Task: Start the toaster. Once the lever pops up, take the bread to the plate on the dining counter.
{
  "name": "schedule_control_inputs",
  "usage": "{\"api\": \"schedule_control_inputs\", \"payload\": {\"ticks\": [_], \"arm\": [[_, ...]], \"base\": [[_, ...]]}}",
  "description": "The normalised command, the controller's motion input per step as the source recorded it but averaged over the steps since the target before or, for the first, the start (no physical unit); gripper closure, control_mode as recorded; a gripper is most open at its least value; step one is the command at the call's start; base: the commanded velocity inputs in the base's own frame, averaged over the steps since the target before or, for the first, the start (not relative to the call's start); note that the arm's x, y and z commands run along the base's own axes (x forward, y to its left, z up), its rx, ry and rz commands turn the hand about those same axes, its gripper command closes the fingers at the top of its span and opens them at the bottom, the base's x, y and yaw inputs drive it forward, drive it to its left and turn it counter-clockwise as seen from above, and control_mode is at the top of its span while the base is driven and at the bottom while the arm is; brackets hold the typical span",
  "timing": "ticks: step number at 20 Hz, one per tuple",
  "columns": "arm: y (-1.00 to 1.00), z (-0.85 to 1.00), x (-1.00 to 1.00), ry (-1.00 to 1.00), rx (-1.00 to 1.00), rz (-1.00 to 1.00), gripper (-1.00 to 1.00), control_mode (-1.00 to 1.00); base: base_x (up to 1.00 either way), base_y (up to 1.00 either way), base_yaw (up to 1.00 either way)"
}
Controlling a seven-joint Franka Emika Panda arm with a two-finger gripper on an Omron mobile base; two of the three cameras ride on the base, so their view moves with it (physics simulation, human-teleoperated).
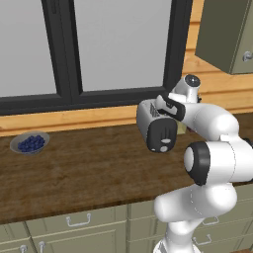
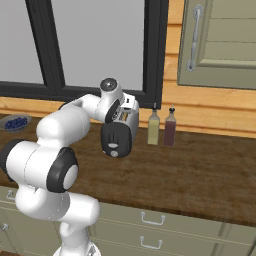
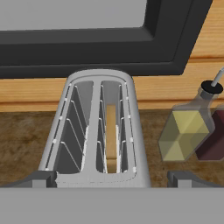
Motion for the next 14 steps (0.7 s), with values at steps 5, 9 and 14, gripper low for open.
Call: {"api": "schedule_control_inputs", "payload": {"ticks": [5, 9, 14], "arm": [[0.00, 0.00, 0.00, 0.00, 0.00, 0.00, -1.00, -1.00], [0.00, 0.00, 0.00, 0.00, 0.00, 0.00, -1.00, -1.00], [0.00, 0.00, 0.00, 0.00, 0.00, 0.00, -1.00, -1.00]], "base": [[0.00, 0.00, 0.00], [0.00, 0.00, 0.00], [0.00, 0.00, 0.00]]}}
